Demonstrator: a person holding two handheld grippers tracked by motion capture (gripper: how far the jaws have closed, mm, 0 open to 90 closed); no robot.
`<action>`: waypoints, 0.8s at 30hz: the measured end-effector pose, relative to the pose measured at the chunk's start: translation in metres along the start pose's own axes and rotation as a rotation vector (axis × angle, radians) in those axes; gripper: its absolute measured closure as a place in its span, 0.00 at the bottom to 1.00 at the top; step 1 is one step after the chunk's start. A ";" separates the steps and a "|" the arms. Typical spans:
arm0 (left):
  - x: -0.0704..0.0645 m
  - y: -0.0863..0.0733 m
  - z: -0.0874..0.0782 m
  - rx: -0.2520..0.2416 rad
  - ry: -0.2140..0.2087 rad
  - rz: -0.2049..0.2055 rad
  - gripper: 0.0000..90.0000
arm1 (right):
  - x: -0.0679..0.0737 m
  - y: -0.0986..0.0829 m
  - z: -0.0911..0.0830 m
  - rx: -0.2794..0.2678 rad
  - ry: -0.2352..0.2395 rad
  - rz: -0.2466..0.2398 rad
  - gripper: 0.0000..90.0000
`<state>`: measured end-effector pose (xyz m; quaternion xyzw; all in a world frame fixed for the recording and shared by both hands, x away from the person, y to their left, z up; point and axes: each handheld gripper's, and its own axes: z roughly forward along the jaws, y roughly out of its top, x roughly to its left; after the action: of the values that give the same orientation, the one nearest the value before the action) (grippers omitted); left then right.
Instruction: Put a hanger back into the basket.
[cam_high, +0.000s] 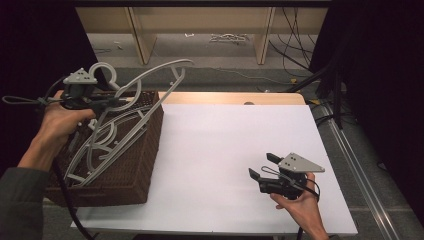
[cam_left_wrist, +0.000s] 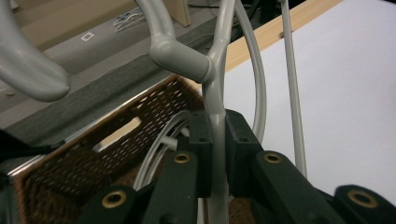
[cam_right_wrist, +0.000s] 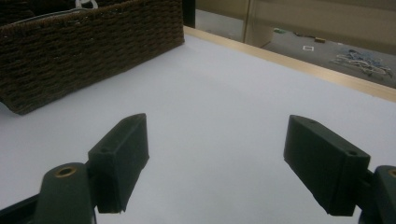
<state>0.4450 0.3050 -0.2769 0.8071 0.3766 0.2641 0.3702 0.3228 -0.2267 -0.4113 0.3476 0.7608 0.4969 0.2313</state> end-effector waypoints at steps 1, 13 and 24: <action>0.007 -0.007 0.000 0.005 0.014 0.002 0.92 | 0.001 -0.001 0.000 0.005 0.009 0.017 0.26; 0.036 -0.043 0.000 0.053 0.075 -0.030 0.92 | -0.001 -0.007 -0.002 0.014 -0.002 0.012 0.25; 0.045 -0.068 -0.002 0.060 0.083 -0.065 0.92 | -0.002 -0.010 -0.003 0.001 0.003 0.040 0.25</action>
<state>0.4414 0.3716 -0.3235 0.7936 0.4254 0.2739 0.3380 0.3187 -0.2323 -0.4192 0.3621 0.7542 0.5016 0.2202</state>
